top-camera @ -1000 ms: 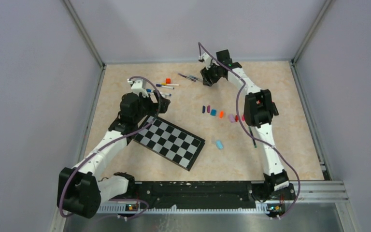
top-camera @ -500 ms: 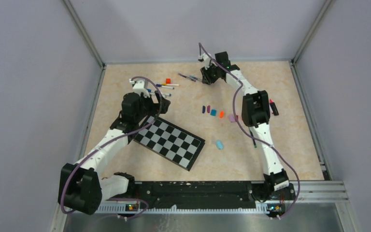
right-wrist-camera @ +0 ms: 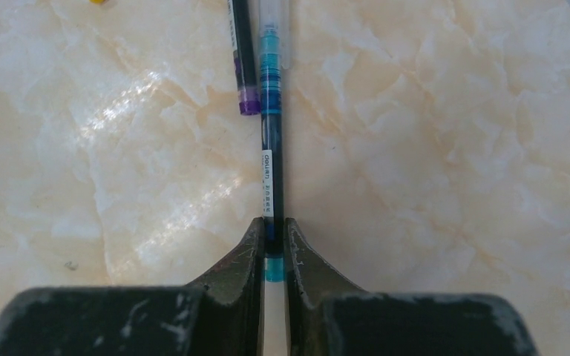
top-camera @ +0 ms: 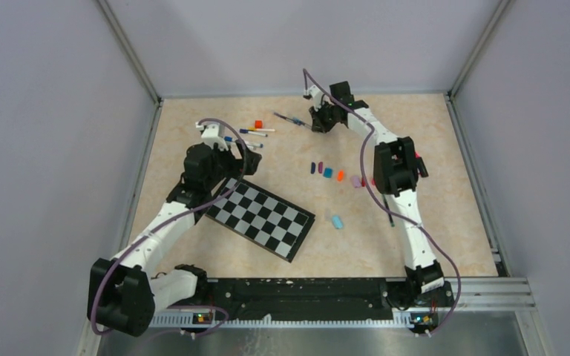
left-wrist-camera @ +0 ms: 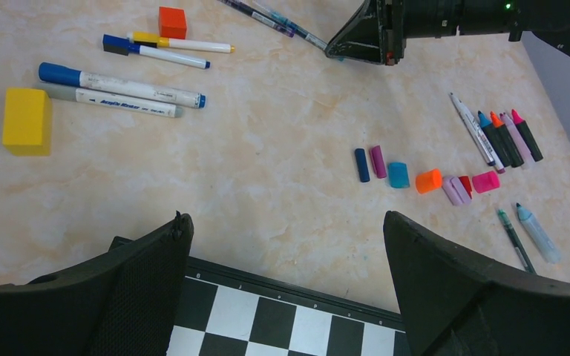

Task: Open the pen caps
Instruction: Pick up the pen from the center of the board.

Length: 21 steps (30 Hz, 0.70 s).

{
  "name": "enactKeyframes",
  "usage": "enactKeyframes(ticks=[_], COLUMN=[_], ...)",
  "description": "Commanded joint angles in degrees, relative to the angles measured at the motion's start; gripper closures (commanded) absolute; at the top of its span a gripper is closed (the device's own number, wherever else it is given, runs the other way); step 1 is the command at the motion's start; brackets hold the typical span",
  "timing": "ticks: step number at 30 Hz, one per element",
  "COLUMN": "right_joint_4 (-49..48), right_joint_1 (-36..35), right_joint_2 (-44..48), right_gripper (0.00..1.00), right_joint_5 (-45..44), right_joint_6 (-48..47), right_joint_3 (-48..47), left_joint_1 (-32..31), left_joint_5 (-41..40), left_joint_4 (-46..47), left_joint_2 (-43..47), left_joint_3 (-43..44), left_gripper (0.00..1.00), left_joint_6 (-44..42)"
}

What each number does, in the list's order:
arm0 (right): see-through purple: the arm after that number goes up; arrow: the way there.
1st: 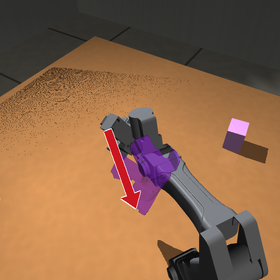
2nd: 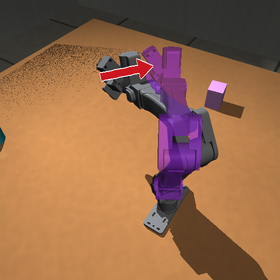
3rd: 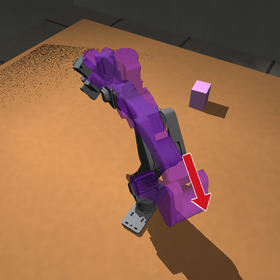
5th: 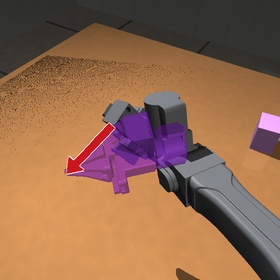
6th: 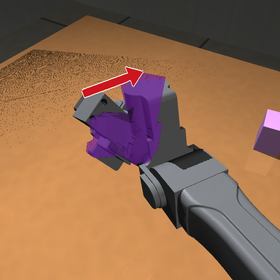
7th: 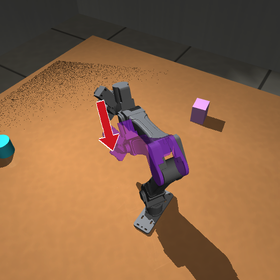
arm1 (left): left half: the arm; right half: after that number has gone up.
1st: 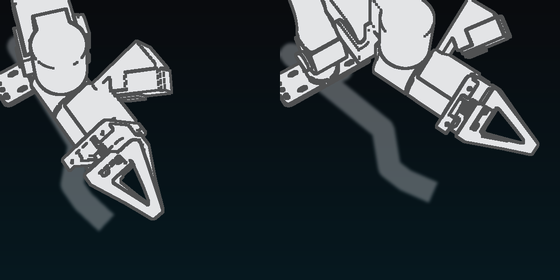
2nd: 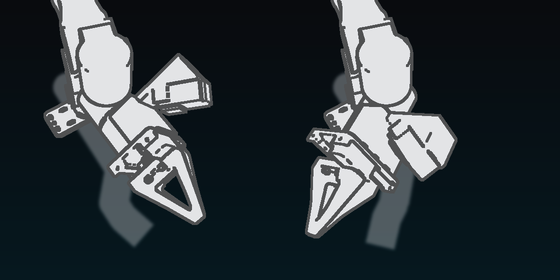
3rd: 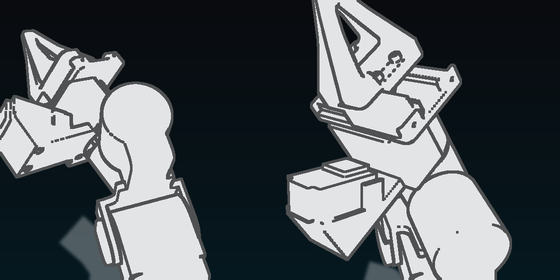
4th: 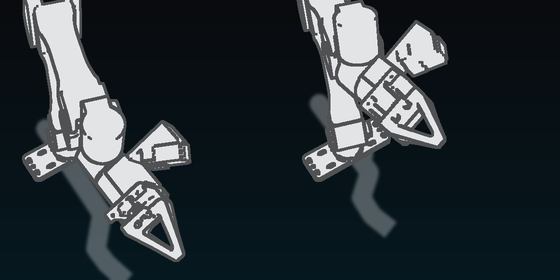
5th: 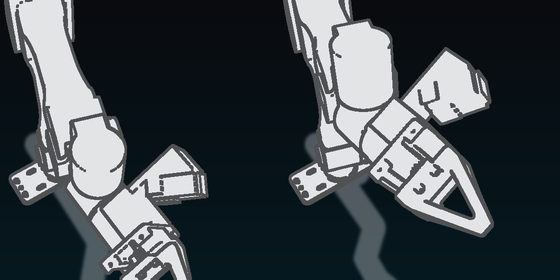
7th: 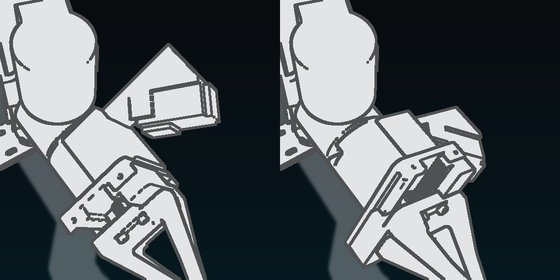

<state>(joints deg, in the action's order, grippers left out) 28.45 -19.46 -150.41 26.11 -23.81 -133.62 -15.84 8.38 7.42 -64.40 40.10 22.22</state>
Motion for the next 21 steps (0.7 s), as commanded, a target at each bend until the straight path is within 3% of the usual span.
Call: enactKeyframes(ticks=[1,21], right_joint_4=[6.2,13.0], right_joint_1=[-2.1,-8.7], right_joint_2=[4.9,12.1], right_gripper=[0.99,1.0], right_joint_5=[-0.3,1.1], right_joint_6=[-2.3,-0.8], right_joint_3=[5.6,12.6], left_joint_1=[0.2,0.3], left_joint_5=[1.8,3.9], left_joint_4=[2.6,-4.1], left_joint_2=[4.0,16.4], left_joint_3=[-1.1,-3.1], left_gripper=[0.01,0.01], left_joint_6=[1.5,5.0])
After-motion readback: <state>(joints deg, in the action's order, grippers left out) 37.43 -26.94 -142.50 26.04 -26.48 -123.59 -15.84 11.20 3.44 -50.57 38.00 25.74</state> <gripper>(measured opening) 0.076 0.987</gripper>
